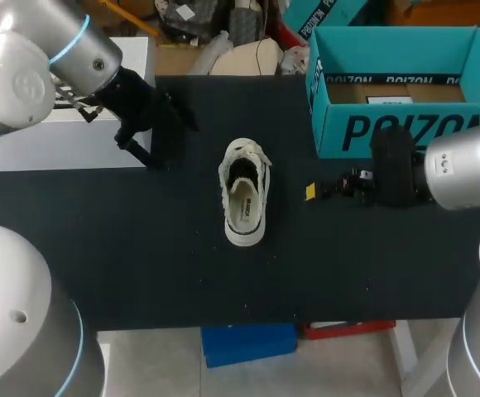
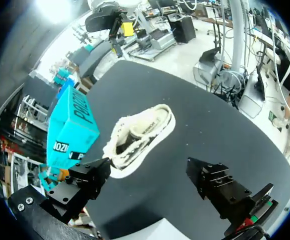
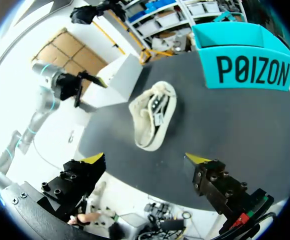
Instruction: Take the shoe out of the shoebox, open the shoe tongue, remove and reinsert the insole, then place the shoe into the shoebox
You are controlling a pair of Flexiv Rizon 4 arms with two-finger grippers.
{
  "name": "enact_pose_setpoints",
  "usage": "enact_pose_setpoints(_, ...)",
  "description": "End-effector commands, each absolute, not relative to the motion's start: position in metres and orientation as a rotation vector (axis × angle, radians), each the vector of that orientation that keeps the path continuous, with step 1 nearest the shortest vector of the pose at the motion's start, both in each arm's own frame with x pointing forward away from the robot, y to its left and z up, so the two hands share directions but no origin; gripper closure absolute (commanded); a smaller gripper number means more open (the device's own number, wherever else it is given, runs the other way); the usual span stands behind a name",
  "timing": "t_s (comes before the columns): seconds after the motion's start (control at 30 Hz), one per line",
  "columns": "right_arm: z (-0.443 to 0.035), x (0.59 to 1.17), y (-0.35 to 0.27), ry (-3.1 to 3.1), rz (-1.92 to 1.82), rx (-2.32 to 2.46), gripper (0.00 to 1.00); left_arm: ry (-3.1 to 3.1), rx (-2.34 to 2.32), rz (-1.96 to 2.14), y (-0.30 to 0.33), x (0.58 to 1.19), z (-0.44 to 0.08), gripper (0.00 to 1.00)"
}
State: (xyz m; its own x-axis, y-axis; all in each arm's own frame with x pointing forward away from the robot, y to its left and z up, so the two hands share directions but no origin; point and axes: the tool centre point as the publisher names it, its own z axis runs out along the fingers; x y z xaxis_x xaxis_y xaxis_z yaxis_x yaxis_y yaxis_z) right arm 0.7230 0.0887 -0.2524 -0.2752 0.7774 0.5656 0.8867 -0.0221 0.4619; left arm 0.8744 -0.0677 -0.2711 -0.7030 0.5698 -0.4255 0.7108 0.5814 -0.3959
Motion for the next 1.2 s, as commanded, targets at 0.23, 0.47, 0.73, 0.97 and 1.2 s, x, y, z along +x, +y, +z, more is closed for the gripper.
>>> enact_pose_setpoints(0.23,-0.253,0.723,0.091,-2.094,-1.177,-1.804,0.0,2.37,0.768,-0.843,-0.059,0.857,-0.278,0.0)
enact_pose_setpoints(0.47,-0.253,0.723,0.091,-2.094,-1.177,-1.804,0.0,2.547,0.628,-1.1,-0.056,0.847,-0.271,0.0)
enact_pose_setpoints(0.73,-0.253,0.723,0.091,-2.094,-1.177,-1.804,0.0,2.679,0.639,-1.159,-0.039,0.849,-0.249,0.0)
enact_pose_setpoints(0.97,-0.253,0.723,0.091,-2.094,-1.177,-1.804,0.0,2.779,0.538,-1.054,-0.033,0.853,-0.242,0.0)
enact_pose_setpoints(1.2,-0.253,0.723,0.091,-2.094,-1.177,-1.804,0.0,2.834,0.412,-1.044,-0.032,0.853,-0.245,0.0)
